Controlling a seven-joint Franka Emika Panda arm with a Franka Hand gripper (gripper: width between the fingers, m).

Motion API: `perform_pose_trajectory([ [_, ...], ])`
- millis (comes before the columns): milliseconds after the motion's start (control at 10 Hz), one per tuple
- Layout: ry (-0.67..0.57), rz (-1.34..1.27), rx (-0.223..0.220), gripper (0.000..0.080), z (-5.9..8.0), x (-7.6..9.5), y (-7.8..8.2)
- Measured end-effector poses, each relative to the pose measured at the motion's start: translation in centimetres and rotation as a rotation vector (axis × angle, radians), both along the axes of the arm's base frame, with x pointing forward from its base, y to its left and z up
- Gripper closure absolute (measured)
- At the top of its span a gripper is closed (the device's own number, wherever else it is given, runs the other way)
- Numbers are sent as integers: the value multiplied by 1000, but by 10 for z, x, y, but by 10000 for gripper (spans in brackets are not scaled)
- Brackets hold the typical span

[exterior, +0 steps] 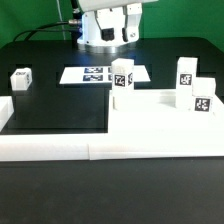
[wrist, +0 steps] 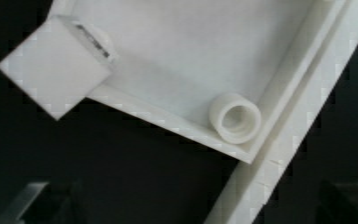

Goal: Assemble square table

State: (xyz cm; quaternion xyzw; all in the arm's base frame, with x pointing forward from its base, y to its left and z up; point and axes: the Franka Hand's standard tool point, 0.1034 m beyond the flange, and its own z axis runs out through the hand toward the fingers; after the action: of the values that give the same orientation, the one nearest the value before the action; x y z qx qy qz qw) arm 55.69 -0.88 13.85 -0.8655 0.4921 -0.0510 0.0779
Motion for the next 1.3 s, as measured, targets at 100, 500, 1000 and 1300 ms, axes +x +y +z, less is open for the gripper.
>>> perform_pose_trajectory([
  [100,-6,70,-12,151,0,0,0],
  [500,-42,468,-117,151,-21,-27,-35],
  [1000,39,1086,-301,151,-74,-109,-157],
  [1300,68,1225,-250,151,-83,-112,-182],
])
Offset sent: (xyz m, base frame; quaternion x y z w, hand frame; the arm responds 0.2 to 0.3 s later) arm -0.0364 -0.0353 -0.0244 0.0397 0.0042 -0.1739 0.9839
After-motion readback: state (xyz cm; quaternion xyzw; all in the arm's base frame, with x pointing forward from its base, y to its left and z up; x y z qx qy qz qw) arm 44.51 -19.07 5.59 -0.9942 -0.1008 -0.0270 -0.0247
